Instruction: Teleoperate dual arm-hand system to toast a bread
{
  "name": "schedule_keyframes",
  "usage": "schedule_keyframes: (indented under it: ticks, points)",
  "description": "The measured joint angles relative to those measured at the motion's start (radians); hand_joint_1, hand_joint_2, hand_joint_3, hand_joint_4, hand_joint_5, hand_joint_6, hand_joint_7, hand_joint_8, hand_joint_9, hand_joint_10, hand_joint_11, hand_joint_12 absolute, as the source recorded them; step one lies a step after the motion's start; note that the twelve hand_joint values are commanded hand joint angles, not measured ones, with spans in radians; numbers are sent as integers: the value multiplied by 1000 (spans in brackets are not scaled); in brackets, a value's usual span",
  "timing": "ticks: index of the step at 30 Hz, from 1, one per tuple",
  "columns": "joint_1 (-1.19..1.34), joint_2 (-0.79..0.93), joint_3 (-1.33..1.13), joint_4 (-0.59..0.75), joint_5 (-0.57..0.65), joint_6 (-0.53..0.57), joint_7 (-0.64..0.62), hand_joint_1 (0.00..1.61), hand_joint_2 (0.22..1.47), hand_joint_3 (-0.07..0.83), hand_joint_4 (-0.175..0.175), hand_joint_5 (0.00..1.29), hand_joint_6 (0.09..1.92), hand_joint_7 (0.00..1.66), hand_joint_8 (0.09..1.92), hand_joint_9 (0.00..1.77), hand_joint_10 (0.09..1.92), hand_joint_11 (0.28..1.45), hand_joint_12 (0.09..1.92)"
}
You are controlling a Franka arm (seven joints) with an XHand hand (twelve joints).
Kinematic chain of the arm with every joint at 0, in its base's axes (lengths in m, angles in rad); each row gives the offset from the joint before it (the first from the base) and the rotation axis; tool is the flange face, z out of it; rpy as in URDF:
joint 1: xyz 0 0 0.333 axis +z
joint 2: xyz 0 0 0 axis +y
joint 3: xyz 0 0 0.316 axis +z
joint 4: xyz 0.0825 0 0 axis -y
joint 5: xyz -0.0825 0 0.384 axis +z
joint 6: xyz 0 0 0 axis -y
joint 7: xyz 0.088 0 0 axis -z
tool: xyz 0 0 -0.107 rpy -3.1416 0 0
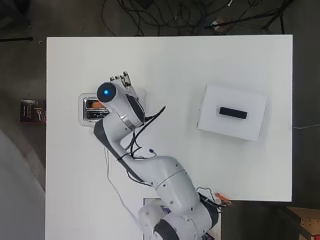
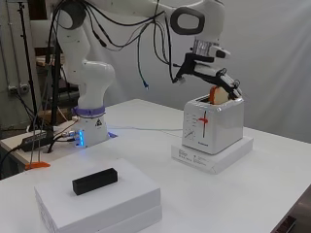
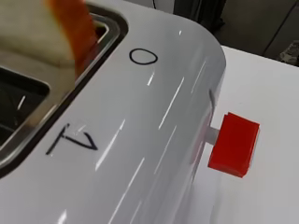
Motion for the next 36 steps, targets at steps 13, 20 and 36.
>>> schedule_keyframes:
  ticks: [13, 20, 36]
  points:
    - [-245, -39, 60, -21, 32, 15, 1, 0, 1121, -13, 66, 355, 87, 328, 87, 407, 87, 425, 87]
    - [-279, -119, 2, -134, 16, 149, -65, 0, 1149, 6, -68, 318, 87, 986, 1004, 1194, 1185, 809, 1317]
    - [-247, -314, -174, -204, -72, 302, -183, 25, 1145, -2, -96, 312, 87, 808, 1457, 902, 1569, 529, 1402]
